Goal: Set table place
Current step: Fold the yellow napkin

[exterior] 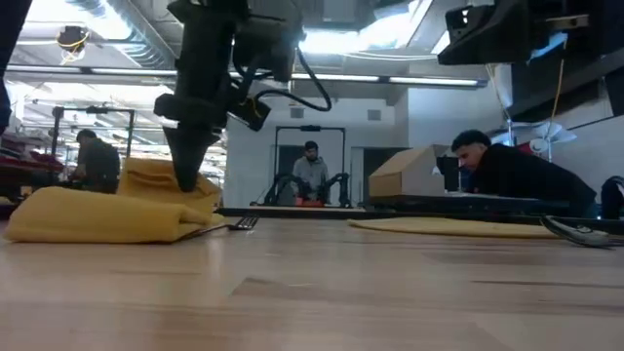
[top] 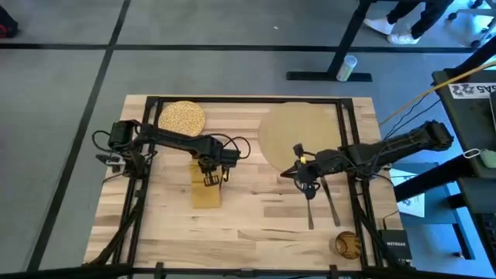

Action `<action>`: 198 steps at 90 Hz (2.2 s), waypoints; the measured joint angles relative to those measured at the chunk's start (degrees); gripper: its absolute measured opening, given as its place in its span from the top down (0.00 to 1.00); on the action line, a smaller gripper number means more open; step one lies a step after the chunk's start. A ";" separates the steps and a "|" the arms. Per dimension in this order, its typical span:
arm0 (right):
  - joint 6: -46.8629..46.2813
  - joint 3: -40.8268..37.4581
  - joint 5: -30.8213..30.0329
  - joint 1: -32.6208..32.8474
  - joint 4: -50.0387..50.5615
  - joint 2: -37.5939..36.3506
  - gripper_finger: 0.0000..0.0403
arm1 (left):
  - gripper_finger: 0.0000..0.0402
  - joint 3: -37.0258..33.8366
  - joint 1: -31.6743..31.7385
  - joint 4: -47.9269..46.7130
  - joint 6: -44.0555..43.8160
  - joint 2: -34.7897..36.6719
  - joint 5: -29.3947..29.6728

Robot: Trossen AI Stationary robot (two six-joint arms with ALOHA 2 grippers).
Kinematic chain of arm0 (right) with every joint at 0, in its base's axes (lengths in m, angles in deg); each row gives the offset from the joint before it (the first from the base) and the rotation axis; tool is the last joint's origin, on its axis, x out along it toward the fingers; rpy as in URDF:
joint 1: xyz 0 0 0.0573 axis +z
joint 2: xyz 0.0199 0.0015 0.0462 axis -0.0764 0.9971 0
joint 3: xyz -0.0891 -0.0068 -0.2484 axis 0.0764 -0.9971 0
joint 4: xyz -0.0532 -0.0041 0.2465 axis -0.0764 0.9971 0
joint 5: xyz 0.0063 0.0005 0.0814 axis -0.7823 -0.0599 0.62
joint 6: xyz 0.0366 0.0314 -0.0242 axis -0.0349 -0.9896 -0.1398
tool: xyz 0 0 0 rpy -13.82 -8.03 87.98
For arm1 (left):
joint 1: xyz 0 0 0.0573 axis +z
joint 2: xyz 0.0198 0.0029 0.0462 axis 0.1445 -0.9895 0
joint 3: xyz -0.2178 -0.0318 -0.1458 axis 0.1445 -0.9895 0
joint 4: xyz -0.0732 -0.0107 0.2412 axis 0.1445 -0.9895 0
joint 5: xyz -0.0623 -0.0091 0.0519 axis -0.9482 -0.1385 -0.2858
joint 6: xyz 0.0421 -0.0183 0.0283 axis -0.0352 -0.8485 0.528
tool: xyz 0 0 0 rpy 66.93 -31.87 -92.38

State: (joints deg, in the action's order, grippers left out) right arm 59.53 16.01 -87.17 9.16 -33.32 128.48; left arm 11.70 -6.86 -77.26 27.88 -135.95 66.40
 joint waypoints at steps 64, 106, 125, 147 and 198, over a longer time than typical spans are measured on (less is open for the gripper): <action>-0.22 0.00 -0.21 0.00 0.09 0.00 0.99 | 0.69 0.00 0.53 -0.57 -1.44 0.00 0.71; 0.23 0.00 -0.73 -0.04 0.11 0.00 0.99 | 0.56 2.05 2.70 -5.24 -1.38 -0.02 7.01; 0.82 0.00 -0.75 -0.04 0.11 0.00 0.99 | 0.62 -0.07 2.92 0.48 2.15 -0.07 6.23; 0.84 0.00 -0.75 -0.04 0.75 0.00 0.99 | 0.61 -0.76 4.48 6.29 7.06 -0.06 6.22; 0.74 0.00 -0.73 -0.04 2.70 0.02 0.99 | 0.61 -0.76 7.83 7.94 13.64 -0.05 -1.77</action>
State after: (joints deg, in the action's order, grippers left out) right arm 60.27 16.01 -87.90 9.11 -30.63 128.49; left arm 10.93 0.97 -69.32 41.53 -136.01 64.64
